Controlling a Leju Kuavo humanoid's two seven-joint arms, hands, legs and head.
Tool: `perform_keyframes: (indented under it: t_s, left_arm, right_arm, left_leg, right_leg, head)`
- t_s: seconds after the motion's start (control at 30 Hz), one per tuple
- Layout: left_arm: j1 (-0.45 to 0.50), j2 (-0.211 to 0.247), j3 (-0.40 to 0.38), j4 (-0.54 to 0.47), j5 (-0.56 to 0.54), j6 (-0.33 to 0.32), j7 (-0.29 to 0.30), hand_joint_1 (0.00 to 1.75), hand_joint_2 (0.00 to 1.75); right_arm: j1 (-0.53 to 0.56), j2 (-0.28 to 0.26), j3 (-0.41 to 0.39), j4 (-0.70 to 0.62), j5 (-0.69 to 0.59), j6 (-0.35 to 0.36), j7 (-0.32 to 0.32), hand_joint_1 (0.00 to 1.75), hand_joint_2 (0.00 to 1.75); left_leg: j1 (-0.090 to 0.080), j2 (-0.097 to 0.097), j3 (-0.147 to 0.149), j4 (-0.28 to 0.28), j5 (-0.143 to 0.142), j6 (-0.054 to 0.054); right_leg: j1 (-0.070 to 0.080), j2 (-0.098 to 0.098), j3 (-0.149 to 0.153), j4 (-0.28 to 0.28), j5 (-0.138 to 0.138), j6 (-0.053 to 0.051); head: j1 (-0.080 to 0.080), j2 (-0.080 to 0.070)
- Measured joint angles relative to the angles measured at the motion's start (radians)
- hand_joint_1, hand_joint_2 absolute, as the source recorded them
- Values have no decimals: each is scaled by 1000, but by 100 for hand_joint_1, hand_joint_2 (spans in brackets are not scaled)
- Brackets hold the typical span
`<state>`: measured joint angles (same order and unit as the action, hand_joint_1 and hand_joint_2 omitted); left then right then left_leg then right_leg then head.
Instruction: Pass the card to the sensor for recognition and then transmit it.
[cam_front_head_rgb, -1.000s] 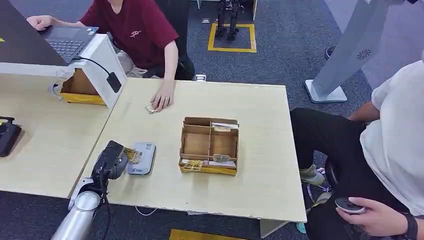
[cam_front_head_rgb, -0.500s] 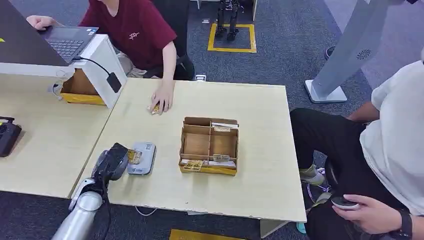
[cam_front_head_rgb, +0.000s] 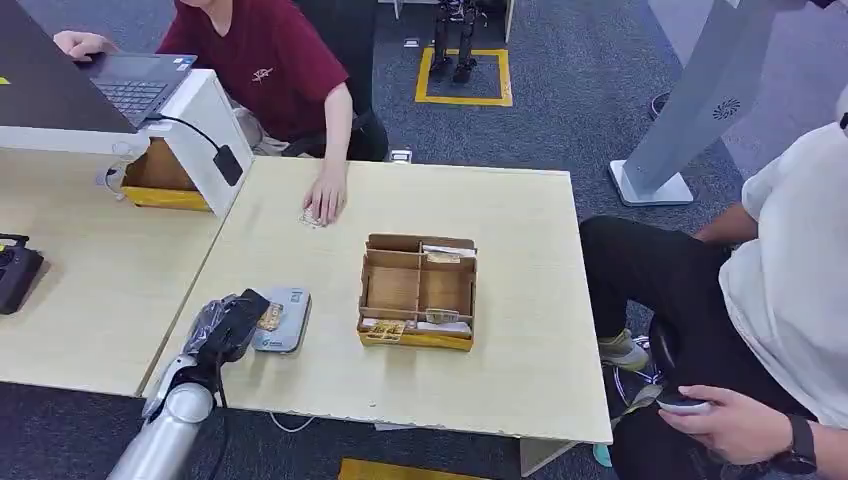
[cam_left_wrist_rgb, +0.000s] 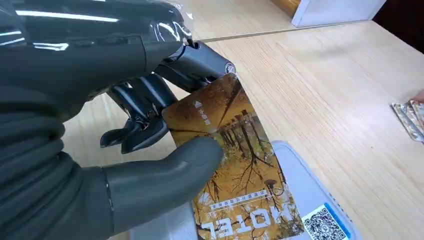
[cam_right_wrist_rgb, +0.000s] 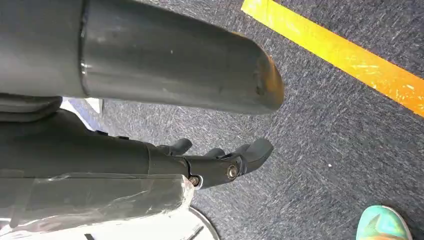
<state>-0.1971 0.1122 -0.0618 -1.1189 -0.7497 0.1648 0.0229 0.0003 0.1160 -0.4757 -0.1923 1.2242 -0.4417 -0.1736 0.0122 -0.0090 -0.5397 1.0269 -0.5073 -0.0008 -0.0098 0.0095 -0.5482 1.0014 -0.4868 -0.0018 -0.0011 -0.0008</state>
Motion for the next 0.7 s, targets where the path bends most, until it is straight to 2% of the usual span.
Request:
perform_keyframes:
  t_s: [0.33, 0.7]
  left_arm:
    - [-3, -7, -5, 13, -82, 11, 21, 175, 175]
    - [-3, -14, -5, 13, -79, 8, 8, 175, 175]
  right_arm:
    - [0, 0, 0, 0, 2, 6, 0, 0, 0]
    - [0, 0, 0, 0, 3, 6, -2, 0, 0]
  left_leg:
    - [0, 0, 1, 0, 0, 0]
    - [0, 0, 1, 0, 1, -1]
  right_leg:
    - [0, 0, 1, 0, 0, 0]
    - [0, -1, 2, 0, 0, 0]
  head:
    - [0, 0]
    - [0, 0]
